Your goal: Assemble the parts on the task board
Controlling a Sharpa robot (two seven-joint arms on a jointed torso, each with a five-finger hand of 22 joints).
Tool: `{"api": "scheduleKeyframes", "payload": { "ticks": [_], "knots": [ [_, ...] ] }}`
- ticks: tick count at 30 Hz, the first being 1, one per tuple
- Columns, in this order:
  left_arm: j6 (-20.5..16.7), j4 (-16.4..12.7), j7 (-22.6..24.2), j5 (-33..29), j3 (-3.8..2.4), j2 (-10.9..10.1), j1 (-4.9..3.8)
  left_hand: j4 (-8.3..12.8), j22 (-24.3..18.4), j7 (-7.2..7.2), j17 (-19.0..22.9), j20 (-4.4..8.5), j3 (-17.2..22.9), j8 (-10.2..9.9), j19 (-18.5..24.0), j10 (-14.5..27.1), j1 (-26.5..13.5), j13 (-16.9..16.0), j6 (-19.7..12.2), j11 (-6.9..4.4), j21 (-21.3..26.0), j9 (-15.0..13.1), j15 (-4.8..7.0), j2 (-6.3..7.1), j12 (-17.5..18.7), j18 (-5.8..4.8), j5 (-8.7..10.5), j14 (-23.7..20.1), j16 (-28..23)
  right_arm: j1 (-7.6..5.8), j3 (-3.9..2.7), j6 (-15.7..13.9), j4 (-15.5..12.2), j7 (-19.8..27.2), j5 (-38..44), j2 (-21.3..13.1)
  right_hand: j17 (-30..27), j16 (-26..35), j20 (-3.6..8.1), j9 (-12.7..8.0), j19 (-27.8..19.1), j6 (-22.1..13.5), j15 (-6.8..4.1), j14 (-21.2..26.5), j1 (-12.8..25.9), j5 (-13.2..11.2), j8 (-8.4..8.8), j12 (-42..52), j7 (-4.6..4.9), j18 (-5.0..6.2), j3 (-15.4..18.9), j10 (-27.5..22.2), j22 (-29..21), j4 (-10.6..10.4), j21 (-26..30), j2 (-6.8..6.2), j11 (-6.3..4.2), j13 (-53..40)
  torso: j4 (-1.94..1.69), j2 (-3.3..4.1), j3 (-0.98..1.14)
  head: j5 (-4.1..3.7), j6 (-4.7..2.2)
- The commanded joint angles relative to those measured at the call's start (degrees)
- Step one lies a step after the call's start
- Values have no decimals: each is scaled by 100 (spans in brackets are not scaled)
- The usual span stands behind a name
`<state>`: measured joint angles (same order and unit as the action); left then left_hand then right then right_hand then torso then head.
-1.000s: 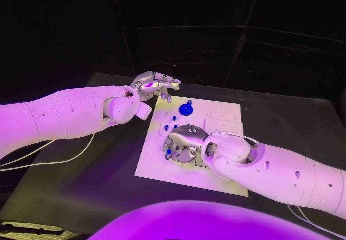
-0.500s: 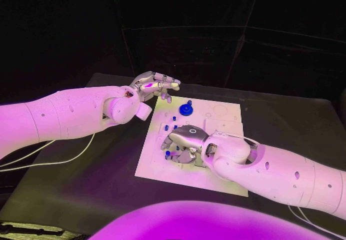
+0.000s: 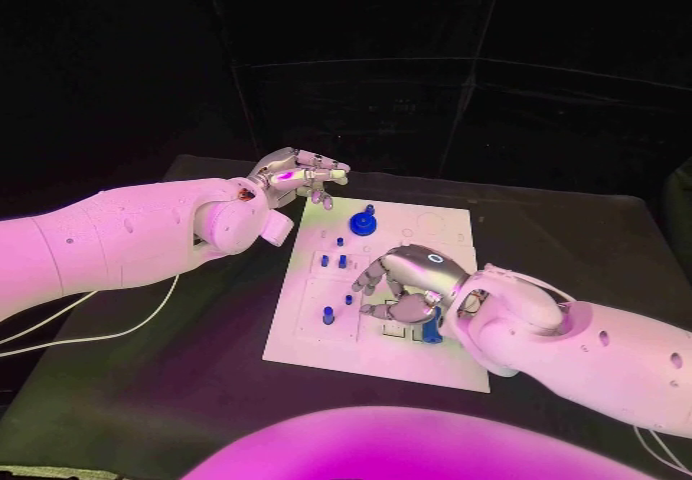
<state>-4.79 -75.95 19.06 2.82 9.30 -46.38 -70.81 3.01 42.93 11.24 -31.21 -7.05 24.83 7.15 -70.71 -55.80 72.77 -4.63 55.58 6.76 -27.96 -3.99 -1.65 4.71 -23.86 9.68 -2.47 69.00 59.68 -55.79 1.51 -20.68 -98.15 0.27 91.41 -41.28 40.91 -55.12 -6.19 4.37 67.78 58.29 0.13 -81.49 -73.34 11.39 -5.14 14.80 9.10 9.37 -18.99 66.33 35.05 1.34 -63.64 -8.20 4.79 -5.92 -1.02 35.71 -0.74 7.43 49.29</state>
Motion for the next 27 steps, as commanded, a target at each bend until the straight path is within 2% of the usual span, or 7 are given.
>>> {"api": "scheduleKeyframes", "payload": {
  "ticks": [1,5,7,8,11,18,27],
  "knots": [
    [59,-22,26,-17,-4,-38,-8,25,-6,-9,6,-15,9,32,-23,40,16,6,-43,6,19,6,-6,-22,-14,72,-38,-45,-4,-107,-12,-574,-189,-68,-1969,-441,277,-233,124,29,192,212,-165,-99,-60,63,-102,508,-135,-24,90,656,336,26,-190,45,-199,-236,45,-32,-16,-220,-71],
    [49,-42,24,-17,-2,-84,-8,25,-6,-9,6,-15,9,32,-23,40,16,6,-43,6,19,6,-6,-22,-14,72,-38,-45,-4,-162,-10,-391,-344,-395,-2486,-1012,1094,-899,297,23,733,325,-328,-367,176,235,-190,1504,-296,-218,389,957,1403,-122,-793,41,-334,-953,100,-49,-13,-441,-131],
    [42,-54,21,-17,-1,-110,-7,25,-7,-8,10,-15,9,33,-24,42,13,7,-45,6,20,6,-7,-19,-16,72,-38,-47,-4,-174,-8,-243,-381,-574,-2410,-1231,1662,-1331,324,34,926,359,-346,-469,578,791,-245,2599,-326,-297,640,1182,1860,-400,-1041,22,-390,-2106,135,-53,-16,-595,-146],
    [39,-58,21,-18,-1,-120,-7,25,-9,-7,15,-16,8,35,-25,45,9,8,-47,8,21,7,-8,-15,-20,72,-37,-49,-4,-176,-7,-190,-392,-653,-2342,-1304,1905,-1536,432,60,987,332,-344,-465,529,971,-328,3390,-350,-289,817,922,2054,-474,-1179,126,-419,-2979,145,-52,-18,-631,-159],
    [31,-63,23,-18,0,-148,-7,25,-9,-7,15,-16,8,35,-25,45,9,8,-47,8,21,7,-8,-15,-20,72,-37,-49,-4,-177,-3,-46,-438,-987,-2054,-1566,2284,-1816,350,139,1068,343,-385,-486,602,947,-473,4228,-360,-382,1115,914,2366,-625,-1349,154,-429,-3986,176,-50,-18,-740,-190],
    [21,-75,28,-18,4,-192,-5,25,-9,-7,15,-16,8,35,-25,45,9,8,-47,8,21,7,-8,-15,-20,72,-37,-49,-4,-115,2,45,-527,-1700,-1631,-1773,2361,-1874,355,269,1054,238,-362,-453,963,886,-645,4797,-372,-376,1686,912,2443,-1041,-1410,125,-408,-4754,179,-52,-14,-827,-198],
    [25,-129,38,-18,6,-203,-4,25,-10,-7,10,-16,7,37,-26,45,6,9,-47,8,22,6,-8,-12,-22,72,-37,-47,0,68,5,242,-452,-2485,-1280,-1510,2411,-1902,349,428,1040,102,-356,-449,967,513,-853,4923,-373,-376,2232,866,2478,-1483,-1437,166,-404,-5047,158,-44,-21,-842,-189]
  ]
}}
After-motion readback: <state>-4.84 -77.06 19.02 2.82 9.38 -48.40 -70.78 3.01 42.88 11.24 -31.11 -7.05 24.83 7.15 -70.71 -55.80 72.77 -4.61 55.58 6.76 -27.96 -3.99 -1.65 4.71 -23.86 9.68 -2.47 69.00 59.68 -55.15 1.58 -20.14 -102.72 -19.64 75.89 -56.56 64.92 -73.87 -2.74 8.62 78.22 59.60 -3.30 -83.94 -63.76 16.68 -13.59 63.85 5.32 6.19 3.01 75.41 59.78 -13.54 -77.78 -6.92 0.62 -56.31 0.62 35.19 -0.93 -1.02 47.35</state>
